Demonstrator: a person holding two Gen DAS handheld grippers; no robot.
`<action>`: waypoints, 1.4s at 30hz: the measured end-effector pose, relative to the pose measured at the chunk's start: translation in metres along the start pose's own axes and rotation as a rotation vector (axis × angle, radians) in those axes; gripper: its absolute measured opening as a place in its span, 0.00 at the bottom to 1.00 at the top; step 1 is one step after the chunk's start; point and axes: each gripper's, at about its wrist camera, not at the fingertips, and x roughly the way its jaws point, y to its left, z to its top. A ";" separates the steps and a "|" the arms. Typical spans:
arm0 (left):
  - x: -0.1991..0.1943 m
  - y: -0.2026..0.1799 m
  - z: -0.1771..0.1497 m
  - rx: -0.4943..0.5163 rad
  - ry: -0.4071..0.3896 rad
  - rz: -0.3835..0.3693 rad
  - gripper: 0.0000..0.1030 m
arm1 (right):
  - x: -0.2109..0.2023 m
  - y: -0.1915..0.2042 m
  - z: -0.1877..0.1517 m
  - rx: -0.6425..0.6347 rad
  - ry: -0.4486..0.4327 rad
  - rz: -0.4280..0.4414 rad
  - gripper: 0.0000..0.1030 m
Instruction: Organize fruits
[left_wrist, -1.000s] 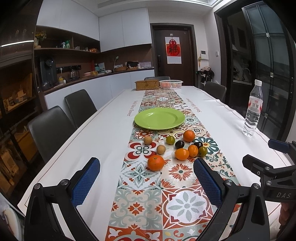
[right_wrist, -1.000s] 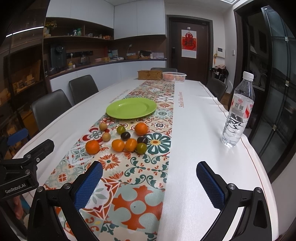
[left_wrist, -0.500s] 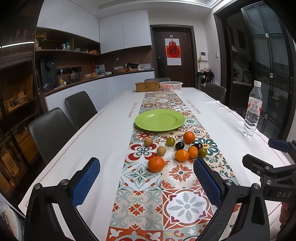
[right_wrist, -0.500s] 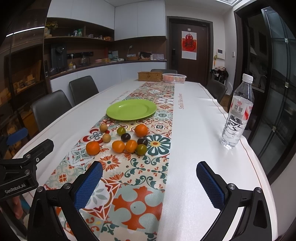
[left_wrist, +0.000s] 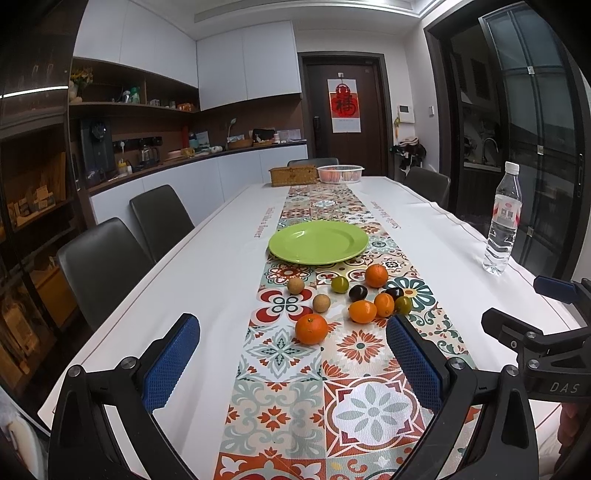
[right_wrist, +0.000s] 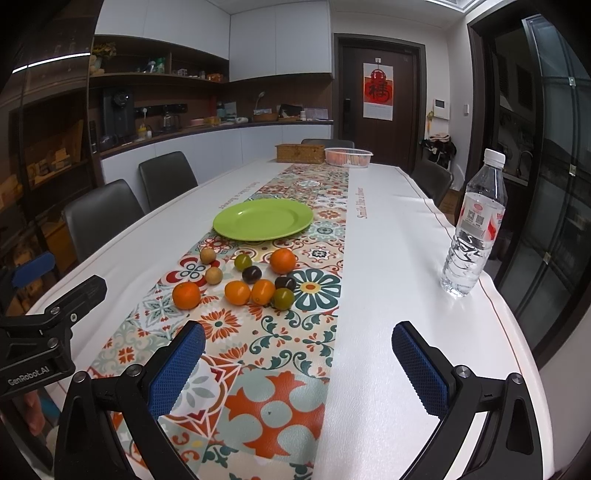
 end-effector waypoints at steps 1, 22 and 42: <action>0.000 0.000 0.000 0.000 -0.001 0.000 1.00 | 0.000 0.000 -0.001 0.000 0.000 0.000 0.99; 0.004 0.002 0.002 0.009 0.007 0.004 1.00 | 0.010 0.002 -0.003 -0.012 0.006 0.006 0.99; 0.063 -0.001 0.000 0.004 0.079 -0.015 0.88 | 0.067 0.012 0.006 -0.062 0.036 0.030 0.97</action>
